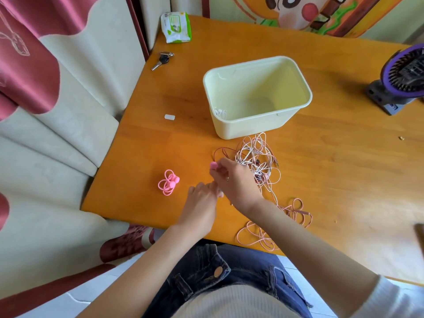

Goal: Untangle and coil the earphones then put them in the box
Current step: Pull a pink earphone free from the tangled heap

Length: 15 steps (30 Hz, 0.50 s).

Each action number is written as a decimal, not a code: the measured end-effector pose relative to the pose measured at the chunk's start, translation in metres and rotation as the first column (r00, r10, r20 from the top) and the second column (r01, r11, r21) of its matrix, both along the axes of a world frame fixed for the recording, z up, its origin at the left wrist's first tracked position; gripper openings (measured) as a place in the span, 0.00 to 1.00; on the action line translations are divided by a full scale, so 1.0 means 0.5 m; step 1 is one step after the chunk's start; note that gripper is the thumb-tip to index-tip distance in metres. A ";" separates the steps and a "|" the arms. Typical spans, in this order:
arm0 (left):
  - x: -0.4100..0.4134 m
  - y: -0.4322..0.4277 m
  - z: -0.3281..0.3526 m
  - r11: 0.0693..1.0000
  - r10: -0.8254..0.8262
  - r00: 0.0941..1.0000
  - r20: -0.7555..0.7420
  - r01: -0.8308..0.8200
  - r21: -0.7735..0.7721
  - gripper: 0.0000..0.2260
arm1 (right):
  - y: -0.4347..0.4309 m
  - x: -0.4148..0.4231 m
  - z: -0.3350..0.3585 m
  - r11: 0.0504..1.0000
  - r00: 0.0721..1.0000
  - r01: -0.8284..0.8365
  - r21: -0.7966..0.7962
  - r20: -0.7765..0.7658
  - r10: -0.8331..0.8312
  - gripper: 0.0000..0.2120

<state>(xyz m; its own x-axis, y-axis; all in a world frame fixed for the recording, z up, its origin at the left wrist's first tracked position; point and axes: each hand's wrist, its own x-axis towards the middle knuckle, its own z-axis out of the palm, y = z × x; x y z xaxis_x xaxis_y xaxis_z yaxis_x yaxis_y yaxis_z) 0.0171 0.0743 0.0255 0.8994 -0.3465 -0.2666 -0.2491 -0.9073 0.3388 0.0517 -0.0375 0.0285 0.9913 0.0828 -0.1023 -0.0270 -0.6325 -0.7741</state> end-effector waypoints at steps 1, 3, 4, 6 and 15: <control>0.002 0.004 -0.005 1.000 0.013 1.000 0.004 -0.013 -0.011 0.17 | 0.001 0.000 -0.003 1.000 1.000 0.000 0.008 -0.007 0.000 0.07; 0.005 0.010 -0.013 0.998 0.042 0.999 -0.003 -0.042 -0.044 0.14 | 0.001 0.000 -0.010 1.000 1.000 -0.015 0.026 -0.017 0.016 0.06; 0.006 0.011 -0.015 0.996 0.057 0.998 -0.008 -0.058 -0.063 0.12 | 0.002 0.000 -0.012 0.999 0.999 -0.027 0.028 -0.020 0.028 0.06; 0.007 0.012 -0.018 0.984 0.113 0.993 -0.024 -0.115 -0.134 0.09 | 0.005 0.000 -0.013 0.998 0.998 -0.056 0.027 -0.023 0.056 0.06; 0.022 0.002 -0.031 0.856 0.376 0.923 -0.089 -0.382 -0.349 0.14 | 0.011 0.022 -0.017 0.992 0.991 -0.129 -0.011 -0.036 0.129 0.06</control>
<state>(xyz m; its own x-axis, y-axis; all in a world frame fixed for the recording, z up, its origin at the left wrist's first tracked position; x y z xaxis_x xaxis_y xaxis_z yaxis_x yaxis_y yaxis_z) 0.0280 0.0751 0.0101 0.9766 -0.0536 -0.2081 0.0983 -0.7495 0.6546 0.0628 -0.0321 0.0201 0.9681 0.2083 -0.1391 0.0283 -0.6430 -0.7653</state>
